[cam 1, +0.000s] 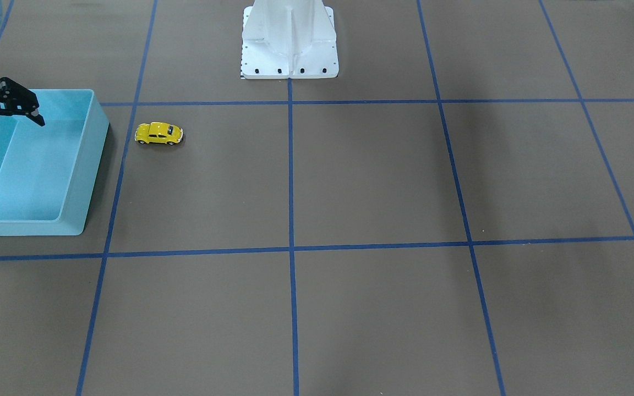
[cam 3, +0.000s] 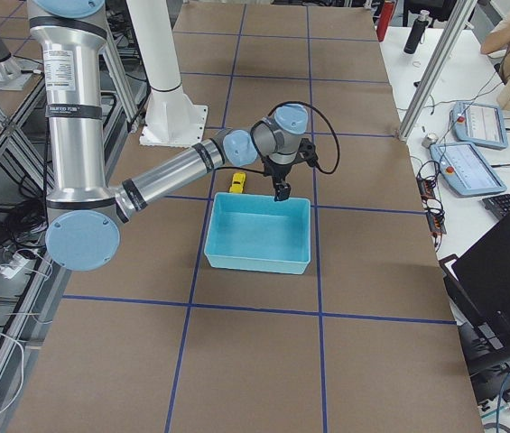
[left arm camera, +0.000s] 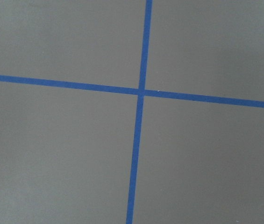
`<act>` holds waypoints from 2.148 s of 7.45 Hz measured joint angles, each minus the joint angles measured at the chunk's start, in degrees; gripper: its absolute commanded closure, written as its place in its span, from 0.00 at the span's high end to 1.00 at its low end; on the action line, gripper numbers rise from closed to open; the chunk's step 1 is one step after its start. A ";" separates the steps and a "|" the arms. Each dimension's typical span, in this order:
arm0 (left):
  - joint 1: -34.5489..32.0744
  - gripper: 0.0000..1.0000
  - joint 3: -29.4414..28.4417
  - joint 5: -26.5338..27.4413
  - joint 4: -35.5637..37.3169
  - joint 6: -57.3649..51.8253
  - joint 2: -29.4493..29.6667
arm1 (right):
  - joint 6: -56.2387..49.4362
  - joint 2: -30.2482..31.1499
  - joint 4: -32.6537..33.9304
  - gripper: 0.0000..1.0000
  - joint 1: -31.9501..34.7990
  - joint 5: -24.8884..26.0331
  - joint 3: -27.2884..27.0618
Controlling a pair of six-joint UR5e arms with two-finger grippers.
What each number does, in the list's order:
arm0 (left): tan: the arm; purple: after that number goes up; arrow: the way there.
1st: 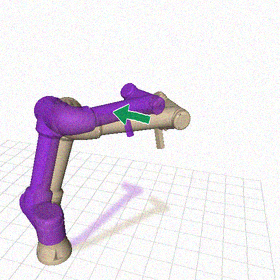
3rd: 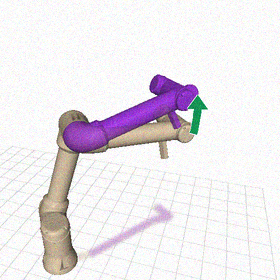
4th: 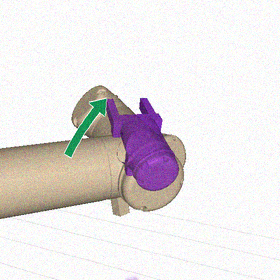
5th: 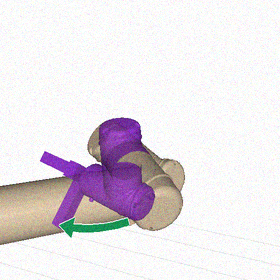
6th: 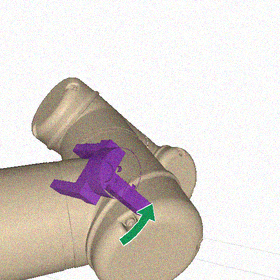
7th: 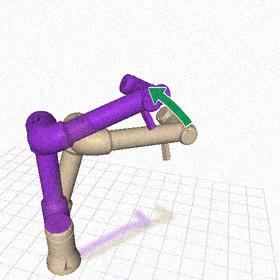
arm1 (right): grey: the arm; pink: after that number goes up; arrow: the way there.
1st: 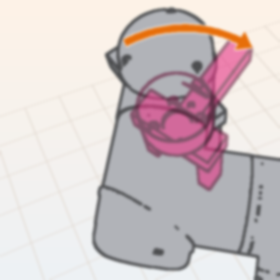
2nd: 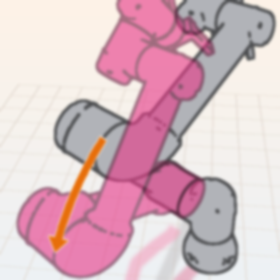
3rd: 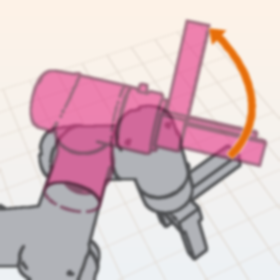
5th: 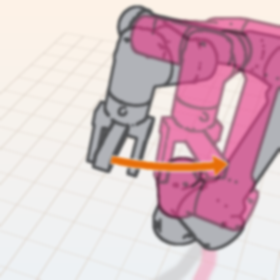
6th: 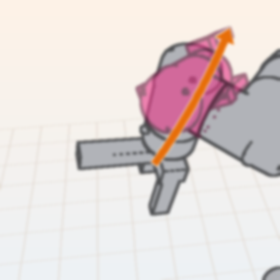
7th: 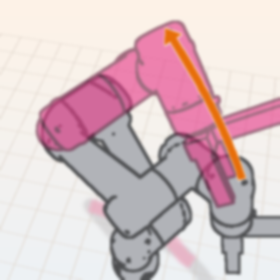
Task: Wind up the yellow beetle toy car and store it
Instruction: 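Move the right gripper from the bin down onto the yellow car, then close the right gripper on the car and lift it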
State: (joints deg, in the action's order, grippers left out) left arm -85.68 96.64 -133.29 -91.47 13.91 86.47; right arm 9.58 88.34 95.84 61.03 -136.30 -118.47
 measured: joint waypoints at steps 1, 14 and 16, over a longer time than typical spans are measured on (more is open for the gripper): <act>0.00 1.00 -0.17 0.02 0.07 0.15 -0.26 | -0.02 -1.04 0.01 1.00 -3.93 3.42 -1.72; -0.27 1.00 -1.50 -0.13 0.23 1.98 0.09 | -10.06 -6.78 -5.62 1.00 -37.06 31.48 0.10; -0.28 1.00 -1.47 -0.13 0.24 1.99 -0.25 | -12.07 -6.75 -7.56 1.00 -37.49 32.94 1.43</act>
State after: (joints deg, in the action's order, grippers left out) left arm -85.96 95.17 -133.42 -91.23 15.90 86.22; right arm -2.49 81.60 88.29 23.54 -103.36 -117.04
